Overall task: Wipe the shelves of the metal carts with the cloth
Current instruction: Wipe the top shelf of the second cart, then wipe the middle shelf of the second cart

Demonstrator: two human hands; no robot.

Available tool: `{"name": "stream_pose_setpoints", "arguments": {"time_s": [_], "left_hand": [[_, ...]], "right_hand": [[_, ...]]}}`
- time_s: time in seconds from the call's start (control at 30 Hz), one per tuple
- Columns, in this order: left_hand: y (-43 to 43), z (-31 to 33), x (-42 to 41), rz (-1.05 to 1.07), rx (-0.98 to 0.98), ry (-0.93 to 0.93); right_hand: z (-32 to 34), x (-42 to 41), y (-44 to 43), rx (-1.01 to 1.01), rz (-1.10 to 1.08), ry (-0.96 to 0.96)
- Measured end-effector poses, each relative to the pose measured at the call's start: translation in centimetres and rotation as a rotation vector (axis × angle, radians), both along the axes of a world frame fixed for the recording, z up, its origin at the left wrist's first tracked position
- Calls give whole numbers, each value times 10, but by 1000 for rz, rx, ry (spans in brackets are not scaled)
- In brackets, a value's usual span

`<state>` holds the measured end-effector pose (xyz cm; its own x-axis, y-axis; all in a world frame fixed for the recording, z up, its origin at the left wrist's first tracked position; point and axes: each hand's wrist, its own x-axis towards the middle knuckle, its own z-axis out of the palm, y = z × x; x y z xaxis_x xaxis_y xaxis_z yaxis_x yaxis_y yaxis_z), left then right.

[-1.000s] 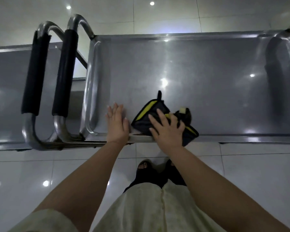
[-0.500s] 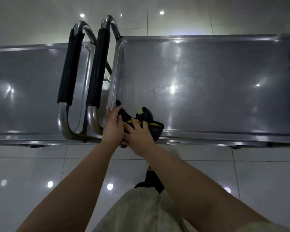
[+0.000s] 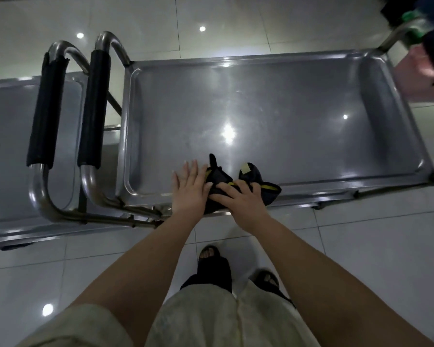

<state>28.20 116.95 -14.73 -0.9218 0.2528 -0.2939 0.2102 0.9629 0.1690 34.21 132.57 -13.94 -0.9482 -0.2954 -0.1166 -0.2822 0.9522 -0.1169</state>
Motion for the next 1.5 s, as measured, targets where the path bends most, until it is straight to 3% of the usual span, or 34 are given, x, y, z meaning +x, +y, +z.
{"name": "stream_pose_setpoints", "arguments": {"time_s": [0.1,0.33,0.63,0.9,1.1,1.33,1.5], "left_hand": [[18,3,9,-32,-39,21],[74,4,91,-65,214,111],[144,-7,192,-2,178,0],[154,-29,141,4,104,-14],[177,-106,115,-5,127,33],[250,-220,65,-26,330,284],[300,-261,12,-116,343,359]], "right_hand": [[-1,12,30,-35,-58,60],[-13,85,119,-138,-1,92],[-33,152,196,-211,-52,-8],[-59,132,203,-264,-293,-61],[-135,108,217,-287,-356,-25],[-229,72,295,-284,-417,351],[-239,29,377,-67,-599,456]]}}
